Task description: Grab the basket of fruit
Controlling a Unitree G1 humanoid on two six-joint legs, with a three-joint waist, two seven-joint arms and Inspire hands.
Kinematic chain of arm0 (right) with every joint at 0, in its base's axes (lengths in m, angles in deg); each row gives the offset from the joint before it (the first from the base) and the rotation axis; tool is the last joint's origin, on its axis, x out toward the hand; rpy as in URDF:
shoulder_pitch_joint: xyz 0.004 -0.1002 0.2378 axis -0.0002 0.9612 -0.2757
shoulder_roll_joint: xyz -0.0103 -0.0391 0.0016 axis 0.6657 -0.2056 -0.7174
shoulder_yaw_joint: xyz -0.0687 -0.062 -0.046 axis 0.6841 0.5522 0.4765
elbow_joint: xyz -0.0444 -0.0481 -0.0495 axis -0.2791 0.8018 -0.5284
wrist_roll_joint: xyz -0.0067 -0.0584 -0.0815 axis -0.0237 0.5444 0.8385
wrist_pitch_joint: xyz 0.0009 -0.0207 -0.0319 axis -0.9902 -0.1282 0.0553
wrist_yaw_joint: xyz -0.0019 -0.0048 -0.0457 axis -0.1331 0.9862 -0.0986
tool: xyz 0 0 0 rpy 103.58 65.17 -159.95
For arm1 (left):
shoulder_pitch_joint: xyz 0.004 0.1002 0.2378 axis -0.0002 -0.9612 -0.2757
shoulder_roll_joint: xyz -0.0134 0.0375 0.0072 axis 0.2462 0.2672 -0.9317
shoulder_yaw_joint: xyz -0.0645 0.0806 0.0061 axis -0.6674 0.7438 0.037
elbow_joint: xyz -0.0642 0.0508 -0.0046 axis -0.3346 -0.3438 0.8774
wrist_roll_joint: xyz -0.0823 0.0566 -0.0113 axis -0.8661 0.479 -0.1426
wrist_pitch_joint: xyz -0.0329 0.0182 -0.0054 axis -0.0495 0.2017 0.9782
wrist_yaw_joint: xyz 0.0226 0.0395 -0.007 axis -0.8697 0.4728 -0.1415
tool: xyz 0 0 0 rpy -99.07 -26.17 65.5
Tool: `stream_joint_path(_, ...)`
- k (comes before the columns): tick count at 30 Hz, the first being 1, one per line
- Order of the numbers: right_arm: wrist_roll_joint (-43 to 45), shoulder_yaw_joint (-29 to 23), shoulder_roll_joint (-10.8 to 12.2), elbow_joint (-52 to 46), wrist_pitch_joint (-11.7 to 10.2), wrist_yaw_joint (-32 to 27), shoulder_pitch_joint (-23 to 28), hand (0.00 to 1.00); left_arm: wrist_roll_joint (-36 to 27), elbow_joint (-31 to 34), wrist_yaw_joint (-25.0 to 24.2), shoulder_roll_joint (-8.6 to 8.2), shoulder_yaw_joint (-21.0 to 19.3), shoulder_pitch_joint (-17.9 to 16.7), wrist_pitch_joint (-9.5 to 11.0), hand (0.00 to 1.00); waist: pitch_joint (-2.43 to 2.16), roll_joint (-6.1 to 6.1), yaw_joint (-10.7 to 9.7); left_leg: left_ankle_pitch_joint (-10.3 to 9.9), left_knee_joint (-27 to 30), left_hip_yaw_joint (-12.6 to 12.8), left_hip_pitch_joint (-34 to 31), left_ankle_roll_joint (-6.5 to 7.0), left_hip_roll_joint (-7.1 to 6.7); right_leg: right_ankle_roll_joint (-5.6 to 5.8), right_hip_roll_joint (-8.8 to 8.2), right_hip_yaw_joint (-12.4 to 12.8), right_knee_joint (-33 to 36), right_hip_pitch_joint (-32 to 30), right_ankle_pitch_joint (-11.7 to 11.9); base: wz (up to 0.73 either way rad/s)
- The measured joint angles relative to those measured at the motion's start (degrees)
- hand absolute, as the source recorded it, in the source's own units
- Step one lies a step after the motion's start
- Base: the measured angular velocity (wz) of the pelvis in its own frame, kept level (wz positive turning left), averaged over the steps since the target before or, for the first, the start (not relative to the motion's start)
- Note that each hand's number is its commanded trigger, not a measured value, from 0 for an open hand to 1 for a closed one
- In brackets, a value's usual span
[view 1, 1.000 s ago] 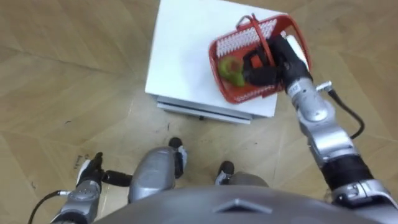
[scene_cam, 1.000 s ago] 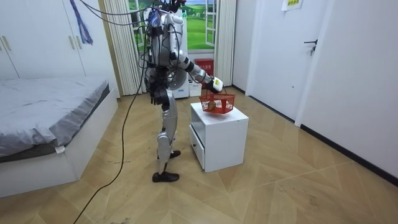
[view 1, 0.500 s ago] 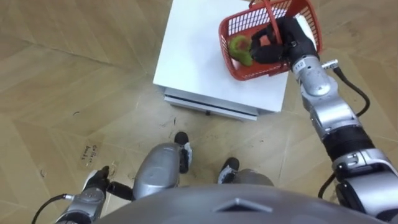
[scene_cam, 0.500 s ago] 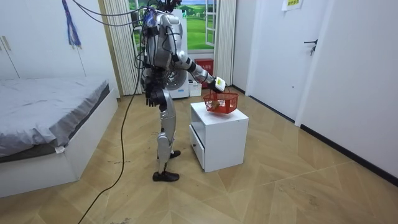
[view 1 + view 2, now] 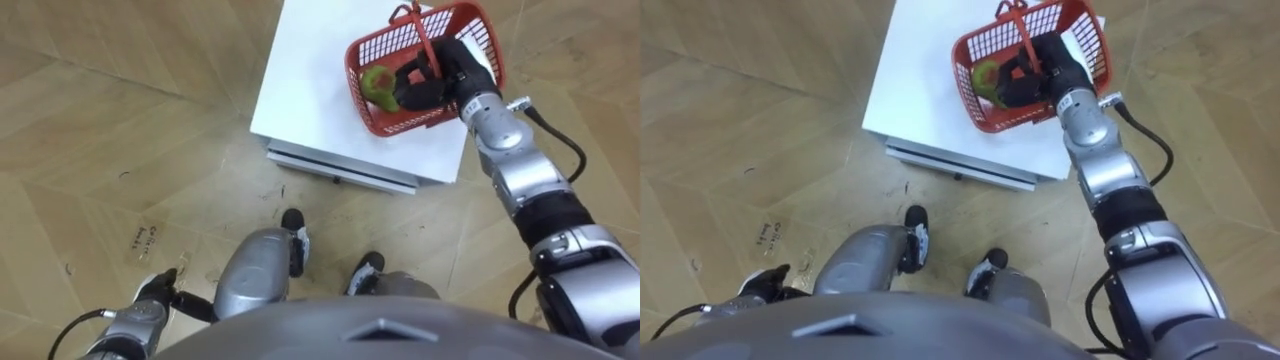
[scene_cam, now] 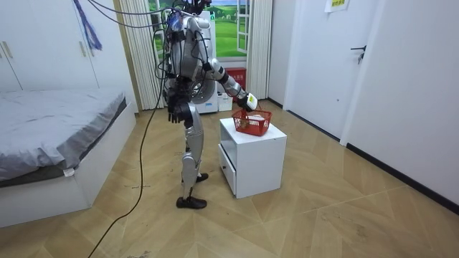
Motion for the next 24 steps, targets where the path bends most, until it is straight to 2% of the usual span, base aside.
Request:
stream_joint_path(7, -1.20, 0.89, 0.20, 5.16, 0.62, 1.91, -1.92, 0.00, 0.01, -0.34, -1.23, 0.11, 1.27, 0.19, -0.17, 0.00, 0.09, -0.39, 0.04, 0.04, 0.05, -0.22, -0.54, 0.08, 0.01, -0.01, -0.07, -1.08, -0.08, -0.03, 0.01, 0.02)
stream_joint_path(14, -1.03, 0.87, 0.21, 5.24, 0.78, 3.48, -1.91, 0.00, 0.01, -0.54, -1.16, 0.25, 1.59, 0.58, -0.15, 0.00, 0.36, -0.93, 0.02, 0.04, -0.01, -0.22, -0.71, 0.07, 0.01, -0.02, -0.05, -1.12, -0.10, -0.36, 0.02, 0.00)
stream_joint_path(24, -1.10, 0.92, 0.13, 5.01, 1.11, 3.53, -1.77, 0.00, -0.18, 0.42, -0.90, 0.62, 2.20, 1.80, 0.02, 0.00, 0.27, -1.58, -0.15, 0.04, 0.05, -0.11, 0.16, 0.06, 0.03, -0.04, -0.04, -1.07, -0.22, 0.46, 0.02, 0.00)
